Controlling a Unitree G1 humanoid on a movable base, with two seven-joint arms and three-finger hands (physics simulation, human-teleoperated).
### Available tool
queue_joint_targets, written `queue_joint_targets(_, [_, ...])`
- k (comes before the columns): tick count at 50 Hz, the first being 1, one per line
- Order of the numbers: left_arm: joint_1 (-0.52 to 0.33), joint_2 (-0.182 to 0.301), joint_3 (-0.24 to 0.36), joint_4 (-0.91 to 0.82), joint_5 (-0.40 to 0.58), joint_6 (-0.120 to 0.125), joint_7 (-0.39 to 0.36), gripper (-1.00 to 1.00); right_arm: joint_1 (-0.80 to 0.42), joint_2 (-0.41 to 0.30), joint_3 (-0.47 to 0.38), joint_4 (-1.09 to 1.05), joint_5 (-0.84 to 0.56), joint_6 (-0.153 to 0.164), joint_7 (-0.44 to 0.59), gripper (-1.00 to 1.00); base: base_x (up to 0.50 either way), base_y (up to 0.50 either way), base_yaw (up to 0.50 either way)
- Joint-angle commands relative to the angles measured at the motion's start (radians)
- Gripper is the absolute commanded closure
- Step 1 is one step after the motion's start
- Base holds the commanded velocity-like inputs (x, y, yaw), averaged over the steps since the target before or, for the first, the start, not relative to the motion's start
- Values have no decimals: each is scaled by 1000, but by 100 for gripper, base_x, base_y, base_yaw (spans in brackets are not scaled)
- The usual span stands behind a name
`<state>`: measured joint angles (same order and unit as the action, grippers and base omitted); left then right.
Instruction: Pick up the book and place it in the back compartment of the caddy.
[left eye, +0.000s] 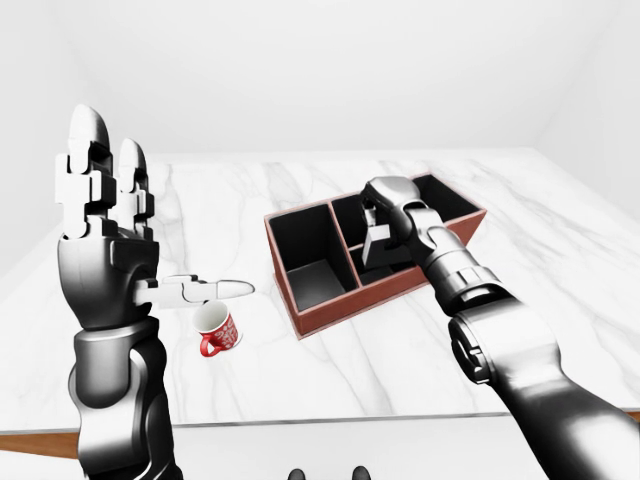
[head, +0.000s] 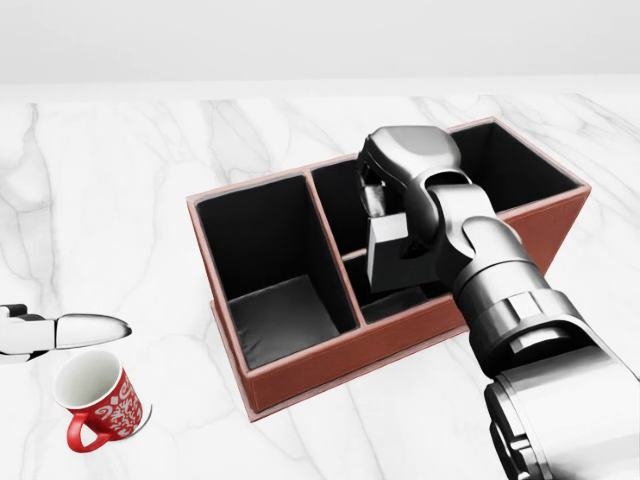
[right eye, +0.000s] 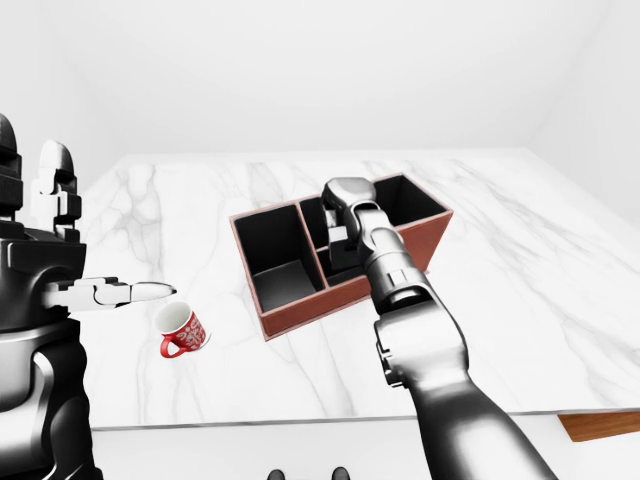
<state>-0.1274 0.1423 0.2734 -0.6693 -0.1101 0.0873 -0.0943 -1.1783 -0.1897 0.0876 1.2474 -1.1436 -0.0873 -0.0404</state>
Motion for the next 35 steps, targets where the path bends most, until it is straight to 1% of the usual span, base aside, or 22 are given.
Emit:
queue_joint_targets(1, [-1, 1, 2, 1, -1, 0, 2, -100, -6, -4, -3, 0, -23, 0, -46, 100, 0, 0, 0])
queue_joint_targets(17, [-2, 1, 1, -4, -1, 0, 3, -100, 4, 2, 3, 15, -44, 0, -98, 100, 0, 0, 0])
queue_joint_targets(35, [0, 1, 0, -5, 0, 0, 2, -100, 15, 13, -5, 17, -28, 0, -111, 100, 0, 0, 0])
